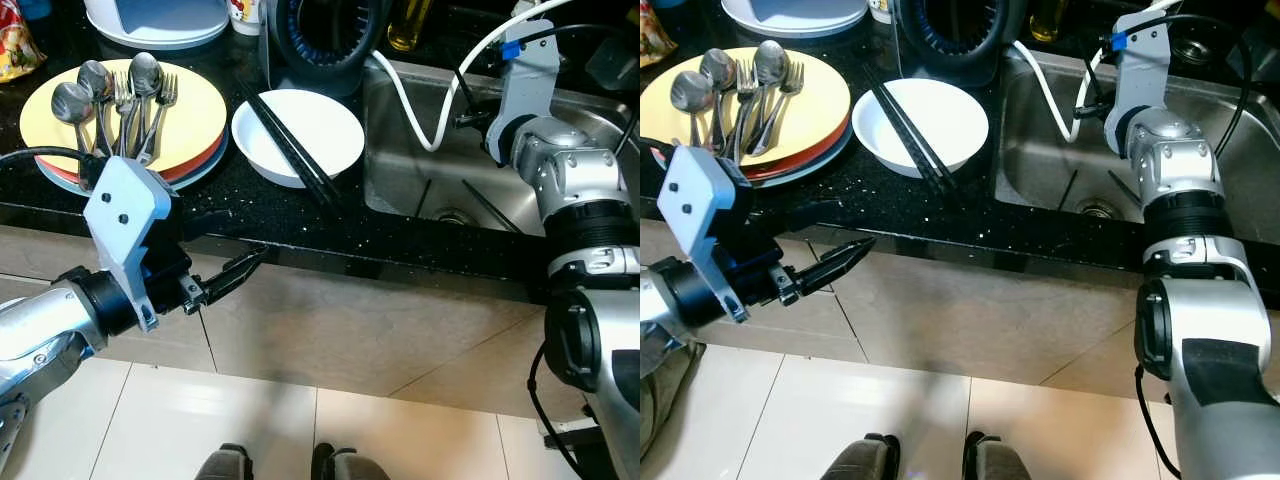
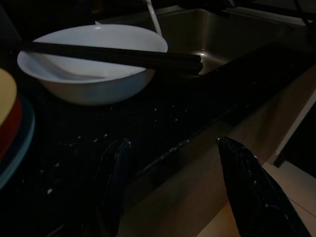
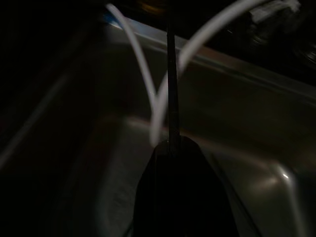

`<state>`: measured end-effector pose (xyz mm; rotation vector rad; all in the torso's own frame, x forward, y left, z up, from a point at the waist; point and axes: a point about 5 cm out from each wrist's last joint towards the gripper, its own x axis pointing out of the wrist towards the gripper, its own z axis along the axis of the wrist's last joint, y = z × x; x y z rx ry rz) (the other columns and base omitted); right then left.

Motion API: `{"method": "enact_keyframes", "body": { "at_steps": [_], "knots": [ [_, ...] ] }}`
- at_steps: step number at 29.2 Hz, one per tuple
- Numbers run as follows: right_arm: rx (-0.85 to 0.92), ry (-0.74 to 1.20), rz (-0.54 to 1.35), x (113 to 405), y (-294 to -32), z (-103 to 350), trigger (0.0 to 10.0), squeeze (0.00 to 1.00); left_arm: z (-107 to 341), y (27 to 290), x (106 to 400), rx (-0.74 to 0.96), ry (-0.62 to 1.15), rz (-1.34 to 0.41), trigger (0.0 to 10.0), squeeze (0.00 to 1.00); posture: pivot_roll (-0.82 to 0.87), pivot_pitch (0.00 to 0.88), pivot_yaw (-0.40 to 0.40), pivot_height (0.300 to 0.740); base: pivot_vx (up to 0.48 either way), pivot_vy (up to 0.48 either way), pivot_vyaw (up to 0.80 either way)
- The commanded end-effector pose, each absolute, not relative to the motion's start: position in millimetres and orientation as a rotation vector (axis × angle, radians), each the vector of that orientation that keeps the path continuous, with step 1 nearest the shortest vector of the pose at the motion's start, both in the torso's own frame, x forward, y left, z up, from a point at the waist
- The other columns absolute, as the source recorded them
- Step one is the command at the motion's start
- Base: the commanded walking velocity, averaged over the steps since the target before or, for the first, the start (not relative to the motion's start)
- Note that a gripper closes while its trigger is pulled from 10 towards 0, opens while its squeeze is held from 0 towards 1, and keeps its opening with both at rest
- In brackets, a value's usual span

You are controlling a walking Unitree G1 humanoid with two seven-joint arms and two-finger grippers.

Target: Kitchen organization

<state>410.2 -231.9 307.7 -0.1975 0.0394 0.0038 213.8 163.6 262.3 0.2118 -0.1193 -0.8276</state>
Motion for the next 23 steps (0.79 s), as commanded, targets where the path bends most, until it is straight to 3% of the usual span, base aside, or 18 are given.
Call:
{"method": "enact_keyframes", "body": {
  "at_steps": [1,3,4,5,6,13,21,22,23],
  "knots": [
    [-0.193,0.074,-0.043,408.3,-244.6,295.6,10.0,0.08,260.6,161.9,211.2,0.196,-0.127,-0.83,10.0,0.0,0.16,0.188,-0.124,0.74,0.0,0.0,0.0],
    [-0.199,0.083,-0.051,408.4,-245.7,293.2,10.0,0.08,260.2,162.2,211.2,0.196,-0.125,-0.828,10.0,0.0,0.16,0.188,-0.124,0.74,0.0,0.0,0.0],
    [-0.223,0.098,-0.073,408.1,-249.0,289.5,10.0,0.44,259.7,162.6,211.2,0.195,-0.123,-0.825,10.0,0.0,0.16,0.19,-0.126,0.74,0.0,0.0,0.0],
    [-0.247,0.116,-0.105,407.3,-254.1,285.2,10.0,0.94,259.3,163.1,211.2,0.196,-0.121,-0.822,10.0,0.0,0.16,0.192,-0.126,0.74,0.0,0.0,0.0],
    [-0.263,0.131,-0.13,406.4,-258.6,281.7,10.0,1.0,259.1,163.5,211.2,0.196,-0.12,-0.818,10.0,0.0,0.16,0.192,-0.126,0.74,0.0,0.0,0.0],
    [-0.289,0.159,-0.199,402.3,-272.8,271.7,10.0,1.0,259.1,164.9,210.5,0.197,-0.118,-0.809,10.0,0.0,0.16,0.196,-0.127,0.74,0.0,0.0,0.0],
    [-0.144,0.041,-0.079,406.6,-253.7,289.2,10.0,1.0,259.4,164.4,211.9,0.198,-0.121,-0.812,10.0,0.0,0.16,0.196,-0.12,0.74,0.0,0.0,0.0],
    [-0.082,-0.031,0.014,407.3,-242.1,300.5,10.0,0.29,259.7,164.4,212.3,0.199,-0.122,-0.813,10.0,0.0,0.16,0.196,-0.118,0.74,0.0,0.0,0.0],
    [-0.028,-0.074,0.116,406.7,-230.9,307.9,10.0,0.0,259.8,164.4,212.5,0.2,-0.122,-0.813,10.0,0.0,0.16,0.196,-0.117,0.74,0.0,0.0,0.0]
  ]
}}
